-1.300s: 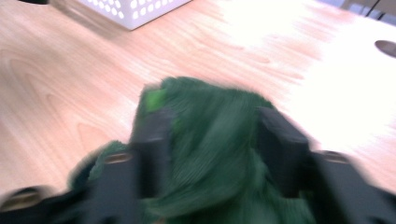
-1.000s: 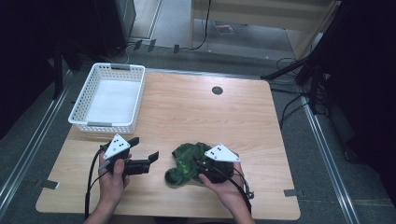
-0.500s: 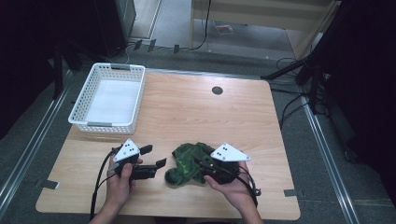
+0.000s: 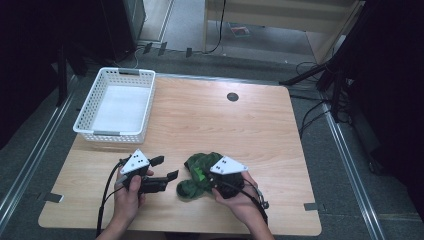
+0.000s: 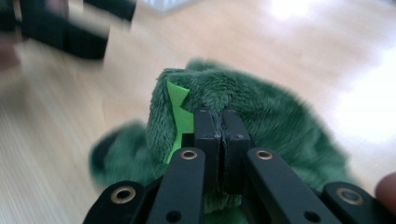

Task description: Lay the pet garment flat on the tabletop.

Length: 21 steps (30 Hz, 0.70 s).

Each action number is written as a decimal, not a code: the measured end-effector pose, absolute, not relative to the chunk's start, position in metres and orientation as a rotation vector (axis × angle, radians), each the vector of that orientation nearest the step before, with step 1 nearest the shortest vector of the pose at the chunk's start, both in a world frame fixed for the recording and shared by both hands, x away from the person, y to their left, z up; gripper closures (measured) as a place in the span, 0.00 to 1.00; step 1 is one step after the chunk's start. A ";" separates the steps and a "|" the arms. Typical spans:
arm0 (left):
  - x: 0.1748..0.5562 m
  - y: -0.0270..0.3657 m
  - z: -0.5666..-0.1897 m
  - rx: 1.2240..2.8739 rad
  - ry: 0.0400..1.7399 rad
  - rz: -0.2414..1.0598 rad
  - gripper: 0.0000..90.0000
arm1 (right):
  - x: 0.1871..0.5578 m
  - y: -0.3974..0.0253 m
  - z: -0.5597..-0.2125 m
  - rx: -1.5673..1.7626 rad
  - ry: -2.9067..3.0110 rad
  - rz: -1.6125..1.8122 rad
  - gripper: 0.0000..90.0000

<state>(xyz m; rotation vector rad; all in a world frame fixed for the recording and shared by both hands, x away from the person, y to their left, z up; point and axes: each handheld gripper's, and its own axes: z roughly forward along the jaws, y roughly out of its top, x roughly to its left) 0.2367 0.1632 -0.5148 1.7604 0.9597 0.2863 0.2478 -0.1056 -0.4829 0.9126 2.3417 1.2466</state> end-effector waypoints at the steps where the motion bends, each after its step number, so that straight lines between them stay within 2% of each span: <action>1: 0.238 0.161 -0.514 1.764 0.956 0.283 0.26 | 0.253 -0.108 -0.476 0.943 2.317 1.297 0.98; 4: 0.243 0.154 -0.514 1.774 0.964 0.272 0.24 | 0.281 -0.117 -0.456 1.061 2.197 1.389 0.95; 5: 0.247 0.152 -0.515 1.779 0.971 0.259 0.22 | 0.295 -0.120 -0.452 1.112 2.150 1.411 0.90; 7: 0.257 0.149 -0.519 1.780 1.000 0.221 0.21 | 0.326 -0.132 -0.449 1.254 1.983 1.492 0.70; 9: 0.266 0.148 -0.524 1.768 1.050 0.189 0.21 | 0.351 -0.149 -0.454 1.412 1.848 1.430 0.64; 11: 0.272 0.147 -0.527 1.777 1.080 0.201 0.21 | 0.354 -0.156 -0.456 1.462 1.824 1.447 0.62; 12: 0.282 0.146 -0.532 1.784 1.142 0.230 0.25 | 0.351 -0.171 -0.462 1.492 1.836 1.518 0.60; 14: 0.287 0.144 -0.534 1.788 1.166 0.245 0.27 | 0.348 -0.173 -0.466 1.473 1.857 1.509 0.59; 15: 0.298 0.138 -0.538 1.796 1.198 0.260 0.28 | 0.340 -0.175 -0.480 1.458 1.951 1.409 0.53; 16: 0.298 0.138 -0.538 1.796 1.198 0.260 0.28 | 0.340 -0.175 -0.480 1.458 1.951 1.409 0.53; 18: 0.308 0.129 -0.540 1.820 1.216 0.262 0.28 | 0.331 -0.175 -0.500 1.468 2.037 1.352 0.43; 21: 0.324 0.112 -0.543 1.846 1.241 0.229 0.28 | 0.326 -0.173 -0.516 1.455 2.113 1.339 0.40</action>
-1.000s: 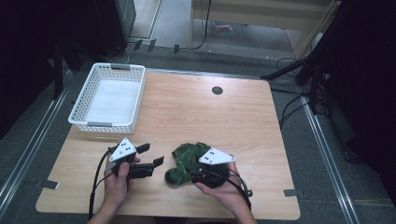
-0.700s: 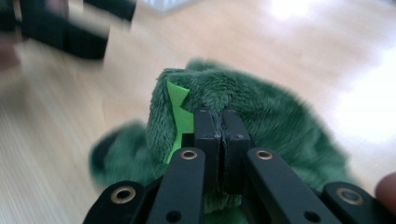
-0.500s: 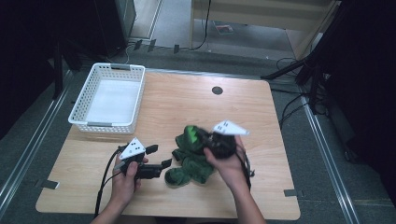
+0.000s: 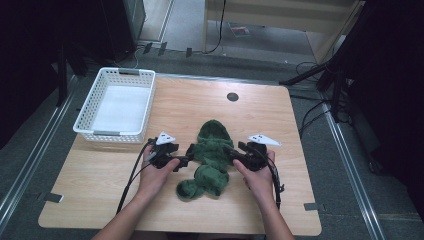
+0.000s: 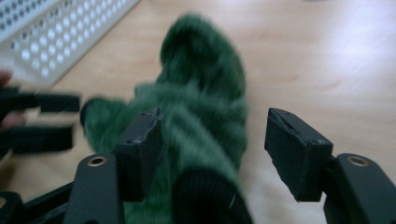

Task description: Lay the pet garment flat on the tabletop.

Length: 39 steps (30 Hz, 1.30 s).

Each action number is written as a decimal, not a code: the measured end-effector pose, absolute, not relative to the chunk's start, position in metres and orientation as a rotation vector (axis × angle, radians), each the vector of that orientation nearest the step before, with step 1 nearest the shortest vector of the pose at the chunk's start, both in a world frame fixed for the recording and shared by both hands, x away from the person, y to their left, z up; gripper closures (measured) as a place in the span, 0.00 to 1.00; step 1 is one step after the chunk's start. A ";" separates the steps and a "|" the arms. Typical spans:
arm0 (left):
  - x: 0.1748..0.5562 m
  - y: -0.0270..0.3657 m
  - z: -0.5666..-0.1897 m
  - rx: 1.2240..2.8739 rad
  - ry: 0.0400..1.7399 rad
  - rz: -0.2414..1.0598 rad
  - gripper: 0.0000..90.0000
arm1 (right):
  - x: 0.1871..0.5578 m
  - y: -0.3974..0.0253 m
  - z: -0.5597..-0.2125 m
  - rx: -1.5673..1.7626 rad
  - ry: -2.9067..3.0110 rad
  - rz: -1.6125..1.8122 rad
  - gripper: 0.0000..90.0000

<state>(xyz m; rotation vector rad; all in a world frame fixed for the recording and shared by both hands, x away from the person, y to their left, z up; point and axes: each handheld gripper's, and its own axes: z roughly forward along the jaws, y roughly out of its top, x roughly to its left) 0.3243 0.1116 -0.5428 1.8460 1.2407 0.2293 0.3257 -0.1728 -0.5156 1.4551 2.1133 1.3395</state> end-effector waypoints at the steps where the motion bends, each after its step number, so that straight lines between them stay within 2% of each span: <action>1: 0.326 0.109 -0.543 1.850 1.246 0.227 0.28 | 0.325 -0.172 -0.519 1.445 2.134 1.332 0.41; 2: 0.327 0.107 -0.544 1.850 1.257 0.249 0.35 | 0.324 -0.170 -0.522 1.435 2.146 1.317 0.48; 3: 0.327 0.106 -0.544 1.853 1.261 0.256 0.47 | 0.323 -0.169 -0.524 1.426 2.139 1.291 0.58; 4: 0.327 0.106 -0.545 1.852 1.260 0.244 0.59 | 0.324 -0.168 -0.526 1.419 2.145 1.267 0.73; 6: 0.328 0.110 -0.548 1.856 1.241 0.179 0.79 | 0.325 -0.169 -0.528 1.420 2.176 1.255 0.89; 8: 0.329 0.115 -0.548 1.859 1.231 0.131 0.89 | 0.325 -0.171 -0.528 1.430 2.189 1.295 0.93; 12: 0.324 0.118 -0.545 1.923 1.174 0.138 0.93 | 0.318 -0.170 -0.522 1.376 2.240 1.283 0.94; 16: 0.315 0.124 -0.542 1.975 1.114 0.127 0.94 | 0.307 -0.175 -0.517 1.357 2.248 1.299 0.94; 19: 0.304 0.131 -0.540 1.963 1.125 0.064 0.95 | 0.295 -0.179 -0.515 1.394 2.269 1.341 0.94; 22: 0.277 0.133 -0.534 1.989 1.083 0.038 0.95 | 0.268 -0.171 -0.516 1.326 2.328 1.237 0.94; 25: 0.270 0.137 -0.538 2.003 1.087 0.023 0.94 | 0.263 -0.174 -0.519 1.354 2.353 1.233 0.92; 26: 0.266 0.140 -0.542 2.004 1.071 0.008 0.91 | 0.263 -0.178 -0.525 1.435 2.369 1.252 0.73; 27: 0.265 0.142 -0.542 1.985 1.051 0.010 0.87 | 0.263 -0.179 -0.525 1.445 2.361 1.263 0.63; 28: 0.265 0.145 -0.541 1.962 1.037 0.021 0.78 | 0.263 -0.180 -0.523 1.439 2.322 1.272 0.55; 30: 0.270 0.150 -0.534 1.895 1.044 0.029 0.56 | 0.269 -0.184 -0.513 1.436 2.259 1.327 0.51; 31: 0.275 0.152 -0.529 1.861 1.052 0.031 0.52 | 0.273 -0.186 -0.506 1.441 2.227 1.365 0.50; 36: 0.302 0.142 -0.513 1.808 1.098 0.061 0.44 | 0.296 -0.184 -0.481 1.392 2.162 1.476 0.50; 37: 0.319 0.129 -0.516 1.859 1.151 0.062 0.42 | 0.311 -0.174 -0.479 1.379 2.215 1.459 0.46; 39: 0.332 0.116 -0.523 1.919 1.179 0.086 0.41 | 0.325 -0.158 -0.488 1.342 2.346 1.369 0.45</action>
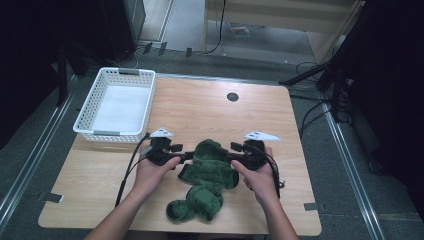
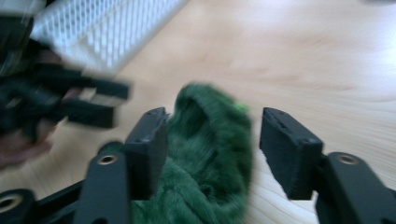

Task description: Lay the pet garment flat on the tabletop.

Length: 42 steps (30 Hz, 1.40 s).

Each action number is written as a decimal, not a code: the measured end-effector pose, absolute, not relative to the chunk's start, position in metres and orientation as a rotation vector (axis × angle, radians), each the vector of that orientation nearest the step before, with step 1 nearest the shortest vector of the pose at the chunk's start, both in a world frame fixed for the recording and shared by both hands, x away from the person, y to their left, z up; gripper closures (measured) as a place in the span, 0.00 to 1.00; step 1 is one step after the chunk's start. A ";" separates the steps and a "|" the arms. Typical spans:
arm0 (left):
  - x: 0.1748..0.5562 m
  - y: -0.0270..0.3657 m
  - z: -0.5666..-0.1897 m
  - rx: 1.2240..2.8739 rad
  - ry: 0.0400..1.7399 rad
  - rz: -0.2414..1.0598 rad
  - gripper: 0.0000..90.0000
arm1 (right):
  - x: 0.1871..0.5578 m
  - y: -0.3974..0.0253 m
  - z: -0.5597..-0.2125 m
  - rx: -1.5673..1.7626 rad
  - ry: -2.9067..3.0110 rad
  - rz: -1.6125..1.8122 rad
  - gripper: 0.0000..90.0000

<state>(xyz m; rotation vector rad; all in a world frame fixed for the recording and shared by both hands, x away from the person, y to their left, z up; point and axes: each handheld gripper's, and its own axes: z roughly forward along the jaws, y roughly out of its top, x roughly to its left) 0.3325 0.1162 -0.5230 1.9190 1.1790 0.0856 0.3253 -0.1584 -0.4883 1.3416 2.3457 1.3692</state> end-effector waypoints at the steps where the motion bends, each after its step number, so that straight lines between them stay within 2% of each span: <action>1: 0.332 0.116 -0.523 1.919 1.179 0.086 0.41 | 0.330 -0.151 -0.495 1.334 2.385 1.289 0.48; 3: 0.342 0.106 -0.533 1.958 1.186 0.098 0.41 | 0.337 -0.141 -0.511 1.382 2.431 1.146 0.61; 4: 0.345 0.103 -0.537 1.972 1.197 0.113 0.41 | 0.337 -0.141 -0.511 1.382 2.431 1.146 0.61; 5: 0.347 0.098 -0.541 1.967 1.210 0.158 0.47 | 0.340 -0.142 -0.520 1.423 2.421 1.130 0.75; 6: 0.347 0.094 -0.542 1.967 1.211 0.182 0.53 | 0.340 -0.144 -0.522 1.427 2.406 1.141 0.80; 7: 0.347 0.094 -0.542 1.967 1.211 0.182 0.64 | 0.340 -0.144 -0.522 1.427 2.406 1.141 0.80; 8: 0.345 0.089 -0.542 1.991 1.175 0.221 0.75 | 0.339 -0.151 -0.523 1.411 2.342 1.175 0.90; 10: 0.342 0.084 -0.542 2.037 1.099 0.257 0.91 | 0.337 -0.158 -0.522 1.378 2.297 1.204 0.95; 11: 0.340 0.083 -0.541 2.054 1.066 0.280 0.96 | 0.335 -0.161 -0.520 1.347 2.284 1.213 0.96; 13: 0.337 0.083 -0.540 2.102 1.018 0.340 1.00 | 0.331 -0.167 -0.520 1.281 2.287 1.207 0.96; 18: 0.330 0.080 -0.543 2.179 0.959 0.447 1.00 | 0.323 -0.176 -0.534 1.164 2.361 1.099 0.97; 19: 0.327 0.079 -0.543 2.171 0.971 0.461 0.99 | 0.318 -0.177 -0.541 1.114 2.389 1.063 0.90; 20: 0.327 0.079 -0.543 2.171 0.971 0.461 0.94 | 0.318 -0.177 -0.541 1.114 2.389 1.063 0.90; 21: 0.329 0.085 -0.542 2.116 1.006 0.412 0.80 | 0.315 -0.180 -0.539 1.100 2.414 1.074 0.63; 22: 0.329 0.085 -0.542 2.116 1.006 0.412 0.73 | 0.315 -0.180 -0.539 1.100 2.414 1.074 0.63; 23: 0.331 0.095 -0.538 2.057 0.996 0.302 0.69 | 0.315 -0.187 -0.531 1.101 2.453 1.100 0.52; 24: 0.331 0.099 -0.536 2.037 0.976 0.271 0.66 | 0.314 -0.191 -0.527 1.088 2.457 1.112 0.51; 27: 0.333 0.109 -0.527 1.941 0.910 0.127 0.60 | 0.317 -0.203 -0.510 1.144 2.392 1.249 0.52; 29: 0.337 0.112 -0.523 1.888 0.921 0.094 0.58 | 0.322 -0.207 -0.499 1.217 2.329 1.366 0.56; 31: 0.343 0.109 -0.521 1.830 1.031 0.117 0.59 | 0.329 -0.204 -0.494 1.314 2.246 1.432 0.60; 32: 0.343 0.109 -0.521 1.830 1.031 0.117 0.60 | 0.329 -0.204 -0.494 1.314 2.246 1.432 0.60; 33: 0.353 0.107 -0.524 1.762 1.177 0.112 0.63 | 0.340 -0.189 -0.498 1.474 2.183 1.398 0.60; 34: 0.357 0.106 -0.527 1.735 1.226 0.079 0.66 | 0.343 -0.183 -0.501 1.507 2.176 1.366 0.60; 36: 0.360 0.103 -0.530 1.729 1.252 0.075 0.68 | 0.346 -0.175 -0.507 1.521 2.185 1.317 0.59; 38: 0.358 0.092 -0.535 1.803 1.240 0.104 0.70 | 0.349 -0.160 -0.524 1.570 2.215 1.212 0.59; 40: 0.354 0.085 -0.537 1.886 1.207 0.179 0.70 | 0.346 -0.160 -0.530 1.581 2.224 1.203 0.59; 42: 0.352 0.083 -0.538 1.919 1.197 0.195 0.70 | 0.341 -0.161 -0.535 1.547 2.247 1.159 0.60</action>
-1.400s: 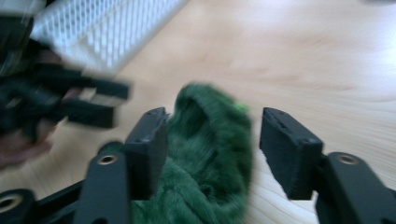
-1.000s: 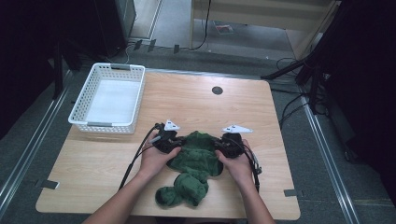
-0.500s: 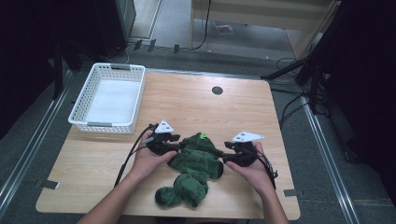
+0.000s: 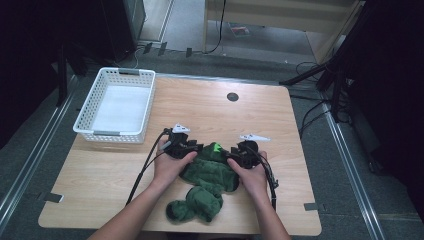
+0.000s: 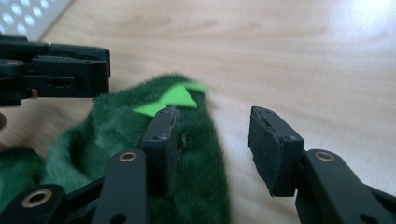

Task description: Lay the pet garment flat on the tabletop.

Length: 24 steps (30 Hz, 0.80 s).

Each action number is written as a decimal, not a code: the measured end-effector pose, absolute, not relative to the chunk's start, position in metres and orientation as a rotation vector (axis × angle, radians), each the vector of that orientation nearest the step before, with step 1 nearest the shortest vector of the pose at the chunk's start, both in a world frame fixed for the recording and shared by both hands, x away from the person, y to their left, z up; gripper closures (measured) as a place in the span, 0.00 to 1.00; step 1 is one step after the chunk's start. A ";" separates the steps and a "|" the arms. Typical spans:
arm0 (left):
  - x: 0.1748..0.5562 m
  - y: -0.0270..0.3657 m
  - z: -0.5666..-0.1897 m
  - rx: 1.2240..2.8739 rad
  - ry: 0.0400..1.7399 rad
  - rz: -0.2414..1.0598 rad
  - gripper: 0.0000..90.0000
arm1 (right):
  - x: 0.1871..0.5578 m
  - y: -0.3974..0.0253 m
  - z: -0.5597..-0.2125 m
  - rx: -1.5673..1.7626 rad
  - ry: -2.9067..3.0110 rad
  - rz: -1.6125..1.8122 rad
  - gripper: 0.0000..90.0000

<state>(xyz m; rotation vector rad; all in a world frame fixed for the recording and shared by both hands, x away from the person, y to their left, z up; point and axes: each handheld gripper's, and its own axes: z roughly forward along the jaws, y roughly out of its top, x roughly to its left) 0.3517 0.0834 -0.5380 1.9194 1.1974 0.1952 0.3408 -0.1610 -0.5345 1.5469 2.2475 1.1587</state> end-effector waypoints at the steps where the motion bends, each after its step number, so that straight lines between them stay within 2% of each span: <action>1: 0.350 0.082 -0.539 1.942 1.187 0.198 0.70 | 0.341 -0.161 -0.535 1.547 2.247 1.159 0.60; 4: 0.344 0.072 -0.538 1.972 1.138 0.165 0.66 | 0.331 -0.165 -0.540 1.490 2.263 1.142 0.62; 5: 0.342 0.069 -0.538 1.999 1.133 0.194 0.65 | 0.330 -0.165 -0.541 1.480 2.262 1.145 0.64; 8: 0.337 0.062 -0.541 2.068 1.117 0.267 0.67 | 0.327 -0.165 -0.541 1.445 2.258 1.117 0.76; 9: 0.335 0.061 -0.541 2.092 1.097 0.282 0.72 | 0.326 -0.165 -0.542 1.427 2.260 1.108 0.81; 11: 0.332 0.060 -0.540 2.123 1.064 0.276 0.91 | 0.326 -0.164 -0.543 1.396 2.282 1.108 0.95; 13: 0.331 0.063 -0.537 2.126 1.054 0.266 0.98 | 0.328 -0.162 -0.542 1.373 2.302 1.104 1.00; 16: 0.330 0.071 -0.528 2.095 1.053 0.337 0.99 | 0.332 -0.159 -0.535 1.338 2.276 1.138 1.00; 22: 0.342 0.088 -0.509 1.972 1.101 0.513 0.99 | 0.348 -0.148 -0.499 1.207 2.118 1.338 0.99; 23: 0.347 0.089 -0.510 1.974 1.122 0.543 0.98 | 0.354 -0.146 -0.497 1.217 2.112 1.325 0.94; 24: 0.353 0.090 -0.514 1.982 1.147 0.530 0.95 | 0.361 -0.144 -0.497 1.240 2.090 1.289 0.83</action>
